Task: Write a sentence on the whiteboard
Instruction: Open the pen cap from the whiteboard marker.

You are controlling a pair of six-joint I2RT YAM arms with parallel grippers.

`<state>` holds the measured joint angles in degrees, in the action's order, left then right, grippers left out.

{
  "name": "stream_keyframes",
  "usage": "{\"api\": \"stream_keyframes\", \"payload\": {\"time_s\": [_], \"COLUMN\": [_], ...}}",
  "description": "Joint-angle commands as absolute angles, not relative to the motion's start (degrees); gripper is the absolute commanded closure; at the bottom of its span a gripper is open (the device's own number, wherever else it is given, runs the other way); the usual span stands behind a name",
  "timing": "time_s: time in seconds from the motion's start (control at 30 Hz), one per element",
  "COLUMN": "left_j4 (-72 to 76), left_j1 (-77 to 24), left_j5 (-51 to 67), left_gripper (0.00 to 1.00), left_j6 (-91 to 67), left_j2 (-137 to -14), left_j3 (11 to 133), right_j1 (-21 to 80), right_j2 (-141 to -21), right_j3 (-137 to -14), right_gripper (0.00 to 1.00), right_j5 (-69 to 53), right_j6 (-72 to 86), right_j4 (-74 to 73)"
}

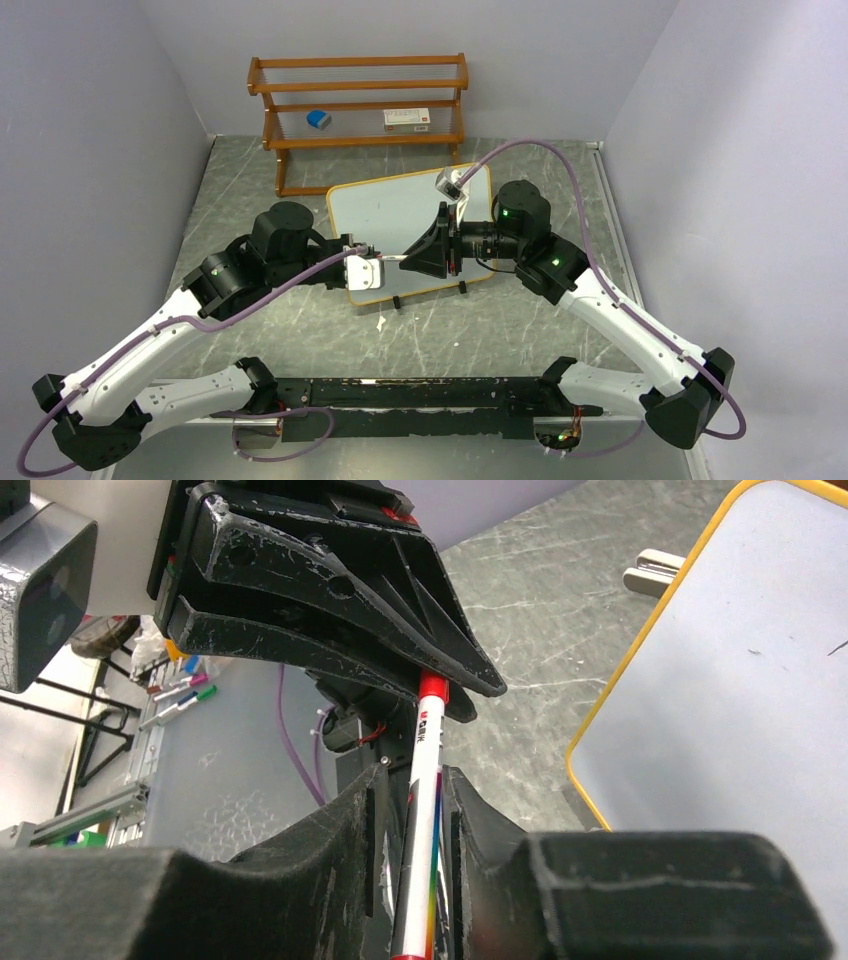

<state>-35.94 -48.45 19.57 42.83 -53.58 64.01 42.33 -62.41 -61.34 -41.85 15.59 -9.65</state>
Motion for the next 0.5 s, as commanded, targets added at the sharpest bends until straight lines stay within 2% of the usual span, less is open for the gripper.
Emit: {"api": "stream_keyframes", "payload": {"time_s": [0.0,0.17,0.47], "left_j4": [-35.8,-36.1,-37.1], "left_j1": [-48.8,-48.8,-48.9], "left_j5": [19.5,19.8,20.0], "left_gripper": [0.95,0.95,0.95], "left_j6": [42.3,42.3,42.5], "left_j2": [-53.5,-53.7,-53.8], "left_j3": [64.4,64.9,65.2], "right_j1": [42.0,42.1,42.0], "right_j2": [-61.2,-61.2,-61.2], "right_j3": [-60.8,-60.8,-60.2], "right_gripper": [0.7,0.73,0.86], "right_j5": [-42.3,-42.0,-41.9], "right_j6": [17.0,17.0,17.6], "right_j4": [-7.6,-7.7,-6.7]}}
